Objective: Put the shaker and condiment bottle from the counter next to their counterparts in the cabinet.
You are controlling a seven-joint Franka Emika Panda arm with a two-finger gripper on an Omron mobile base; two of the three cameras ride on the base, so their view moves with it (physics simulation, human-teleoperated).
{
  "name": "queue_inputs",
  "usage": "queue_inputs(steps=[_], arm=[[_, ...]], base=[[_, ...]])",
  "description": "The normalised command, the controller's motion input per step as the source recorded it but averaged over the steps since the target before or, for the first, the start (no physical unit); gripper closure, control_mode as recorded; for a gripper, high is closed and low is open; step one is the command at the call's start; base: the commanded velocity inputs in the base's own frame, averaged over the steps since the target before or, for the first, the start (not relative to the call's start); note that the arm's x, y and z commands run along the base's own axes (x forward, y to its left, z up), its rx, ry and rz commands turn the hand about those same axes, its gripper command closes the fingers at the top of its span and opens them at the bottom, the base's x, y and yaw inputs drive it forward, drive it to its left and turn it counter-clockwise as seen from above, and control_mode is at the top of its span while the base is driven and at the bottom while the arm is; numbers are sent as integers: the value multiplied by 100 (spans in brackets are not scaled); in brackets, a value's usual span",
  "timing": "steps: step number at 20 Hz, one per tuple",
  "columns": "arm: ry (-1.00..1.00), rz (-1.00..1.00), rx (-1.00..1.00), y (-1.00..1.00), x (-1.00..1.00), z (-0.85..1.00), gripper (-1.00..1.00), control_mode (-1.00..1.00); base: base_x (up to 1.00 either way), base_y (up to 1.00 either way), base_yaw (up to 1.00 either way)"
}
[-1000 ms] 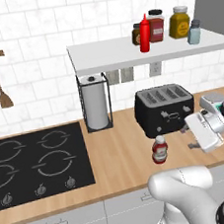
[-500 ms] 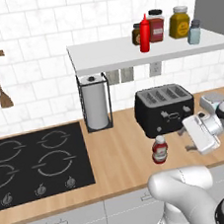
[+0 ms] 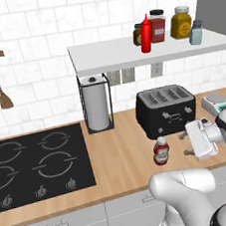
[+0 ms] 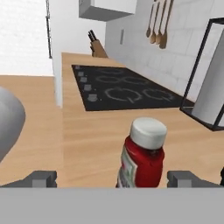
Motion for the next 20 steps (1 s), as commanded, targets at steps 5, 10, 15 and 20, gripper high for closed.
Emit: queue_inputs(steps=[5,10,15,20], arm=[[0,12,0,4,40,-23,-100,-100],[0,14,0,0,30,-26,-100,-100],[0,9,1,-1,27,-9,-100,-100],[1,0,0,-1,0,0,-100,-100]], base=[[0,0,0],[0,0,0],[0,0,0],[0,0,0]])
